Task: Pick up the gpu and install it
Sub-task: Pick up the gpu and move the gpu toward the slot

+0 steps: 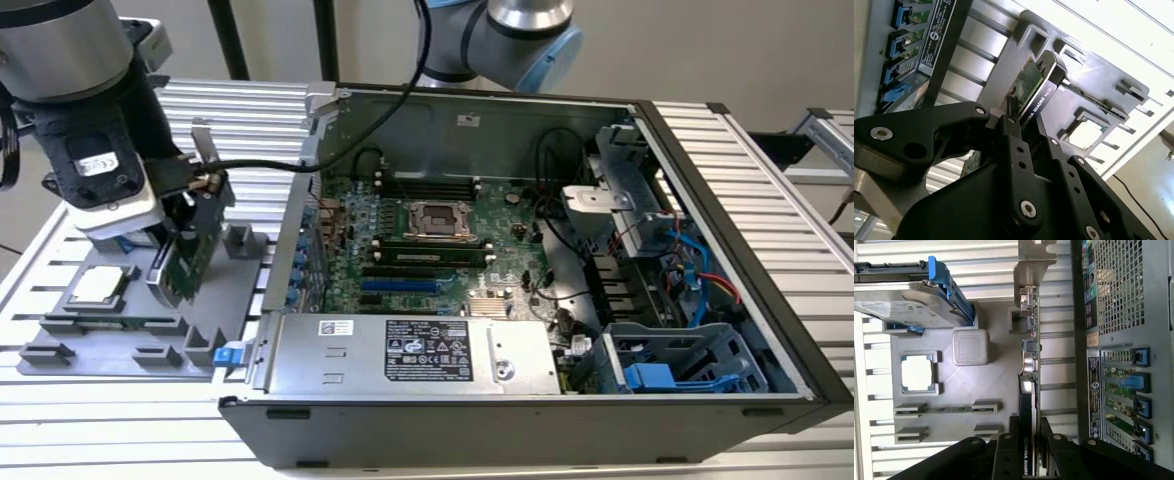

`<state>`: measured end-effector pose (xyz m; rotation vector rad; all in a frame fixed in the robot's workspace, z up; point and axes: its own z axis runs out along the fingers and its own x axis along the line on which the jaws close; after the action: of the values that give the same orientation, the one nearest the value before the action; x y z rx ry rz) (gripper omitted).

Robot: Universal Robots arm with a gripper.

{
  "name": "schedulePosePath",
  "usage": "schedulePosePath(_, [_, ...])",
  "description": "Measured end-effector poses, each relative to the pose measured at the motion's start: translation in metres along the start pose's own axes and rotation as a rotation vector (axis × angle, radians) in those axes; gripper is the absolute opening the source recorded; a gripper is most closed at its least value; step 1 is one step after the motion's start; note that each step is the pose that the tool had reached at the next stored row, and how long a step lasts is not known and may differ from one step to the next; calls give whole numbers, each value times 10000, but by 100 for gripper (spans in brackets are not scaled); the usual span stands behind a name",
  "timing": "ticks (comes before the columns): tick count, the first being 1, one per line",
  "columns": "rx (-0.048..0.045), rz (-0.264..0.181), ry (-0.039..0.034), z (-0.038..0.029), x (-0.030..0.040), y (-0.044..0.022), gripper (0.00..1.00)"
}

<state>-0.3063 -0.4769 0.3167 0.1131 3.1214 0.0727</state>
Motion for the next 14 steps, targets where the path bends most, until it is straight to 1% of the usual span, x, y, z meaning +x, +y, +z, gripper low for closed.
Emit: schedulePosePath(14, [0, 0, 0, -152, -2, 7, 0])
